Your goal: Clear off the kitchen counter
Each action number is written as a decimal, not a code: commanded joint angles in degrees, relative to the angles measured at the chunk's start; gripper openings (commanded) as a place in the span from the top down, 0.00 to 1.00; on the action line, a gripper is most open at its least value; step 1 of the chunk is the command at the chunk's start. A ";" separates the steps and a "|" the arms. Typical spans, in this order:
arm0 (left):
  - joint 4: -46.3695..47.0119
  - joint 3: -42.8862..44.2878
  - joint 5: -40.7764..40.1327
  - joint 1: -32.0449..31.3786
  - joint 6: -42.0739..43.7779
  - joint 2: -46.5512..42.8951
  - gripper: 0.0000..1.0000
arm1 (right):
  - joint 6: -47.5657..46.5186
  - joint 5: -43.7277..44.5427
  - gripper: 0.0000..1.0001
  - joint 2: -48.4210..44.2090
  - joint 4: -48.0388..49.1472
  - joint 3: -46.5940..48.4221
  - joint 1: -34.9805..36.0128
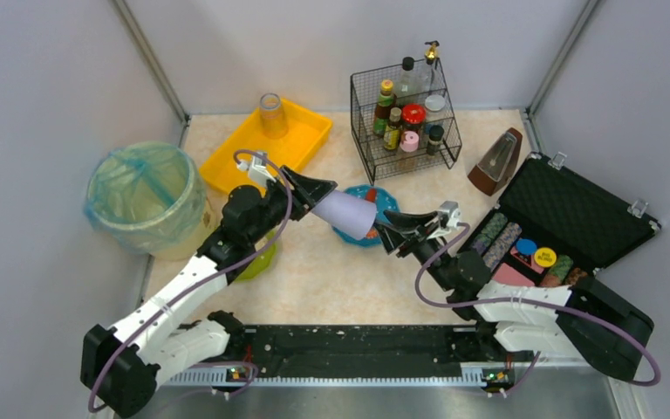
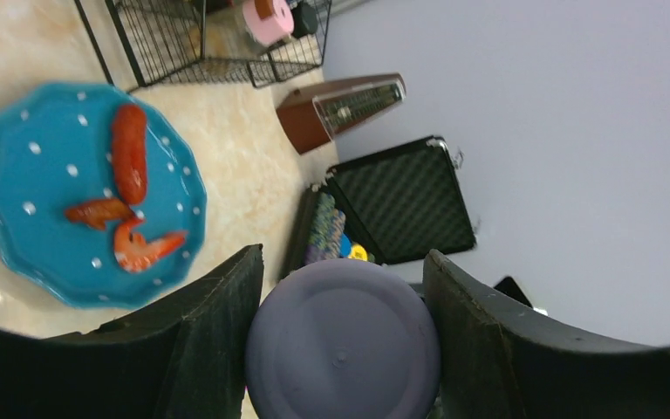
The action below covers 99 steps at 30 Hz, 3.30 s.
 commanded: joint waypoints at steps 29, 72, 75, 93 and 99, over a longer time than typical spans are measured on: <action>1.23 49.32 -35.72 12.15 50.26 49.81 1.00 | -17.01 19.71 0.03 -20.15 -37.05 1.86 0.22; -2.24 66.17 -21.02 17.58 53.19 66.23 0.13 | -14.84 22.92 0.01 -13.16 -47.17 8.78 0.22; -3.06 62.26 -19.71 17.49 51.52 60.05 0.12 | -11.30 21.50 0.01 -12.21 -54.28 12.78 0.22; -19.73 23.53 -11.84 15.49 33.58 20.88 0.11 | 12.37 10.23 0.01 5.75 -87.20 34.77 -1.33; -20.52 8.03 -11.27 10.29 30.70 13.21 0.11 | 11.08 8.21 0.01 11.92 -91.85 40.81 -2.59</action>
